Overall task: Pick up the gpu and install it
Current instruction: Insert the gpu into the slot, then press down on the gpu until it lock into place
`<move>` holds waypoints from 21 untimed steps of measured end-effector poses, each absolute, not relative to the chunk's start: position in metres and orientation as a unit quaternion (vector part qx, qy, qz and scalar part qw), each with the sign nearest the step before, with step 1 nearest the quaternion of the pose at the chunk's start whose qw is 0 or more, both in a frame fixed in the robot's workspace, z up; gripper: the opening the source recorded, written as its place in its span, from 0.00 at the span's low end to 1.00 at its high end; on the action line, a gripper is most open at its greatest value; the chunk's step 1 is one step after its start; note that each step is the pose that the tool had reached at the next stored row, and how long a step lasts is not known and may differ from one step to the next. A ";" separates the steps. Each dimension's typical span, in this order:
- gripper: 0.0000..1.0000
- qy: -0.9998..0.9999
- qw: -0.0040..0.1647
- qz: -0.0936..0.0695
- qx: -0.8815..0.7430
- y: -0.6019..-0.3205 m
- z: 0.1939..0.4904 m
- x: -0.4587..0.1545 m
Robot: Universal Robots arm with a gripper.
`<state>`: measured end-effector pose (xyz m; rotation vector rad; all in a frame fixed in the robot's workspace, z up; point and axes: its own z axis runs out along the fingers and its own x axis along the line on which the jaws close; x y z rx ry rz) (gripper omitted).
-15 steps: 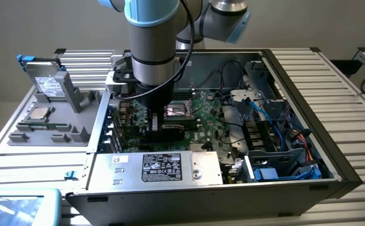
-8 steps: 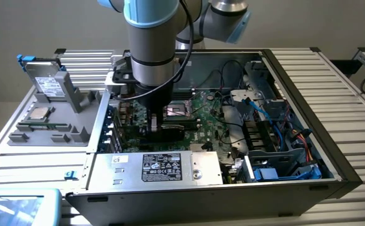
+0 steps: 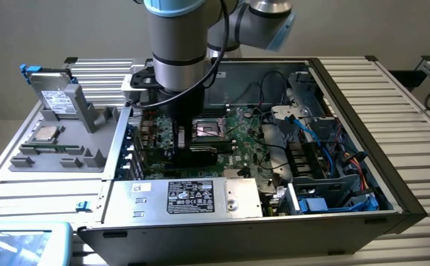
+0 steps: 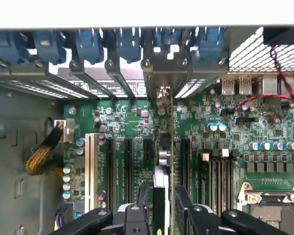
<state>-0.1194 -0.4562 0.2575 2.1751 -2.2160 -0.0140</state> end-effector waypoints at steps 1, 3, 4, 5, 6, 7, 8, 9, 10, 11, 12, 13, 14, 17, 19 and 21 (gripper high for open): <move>0.36 -0.714 0.018 -0.004 0.700 -0.456 0.262 -0.119; 0.36 -0.714 0.019 -0.004 0.700 -0.456 0.271 -0.119; 0.36 -0.714 0.019 -0.004 0.700 -0.456 0.276 -0.119; 0.36 -0.714 0.019 -0.004 0.700 -0.456 0.280 -0.119; 0.36 -0.714 0.019 -0.004 0.700 -0.456 0.285 -0.119; 0.36 -0.714 0.019 -0.003 0.700 -0.456 0.289 -0.119; 0.36 -0.714 0.019 -0.003 0.700 -0.456 0.294 -0.119; 0.36 -0.714 0.020 -0.003 0.700 -0.456 0.297 -0.119; 0.36 -0.714 0.020 -0.004 0.700 -0.456 0.298 -0.119; 0.36 -0.714 0.020 -0.004 0.700 -0.457 0.298 -0.119; 0.36 -0.714 0.021 -0.005 0.700 -0.457 0.298 -0.119; 0.36 -0.714 0.021 -0.006 0.700 -0.457 0.298 -0.119; 0.36 -0.713 0.022 -0.006 0.700 -0.457 0.298 -0.119; 0.36 -0.713 0.023 -0.008 0.700 -0.458 0.298 -0.119; 0.36 -0.713 0.024 -0.010 0.700 -0.459 0.298 -0.119; 0.36 -0.713 0.025 -0.011 0.700 -0.459 0.298 -0.119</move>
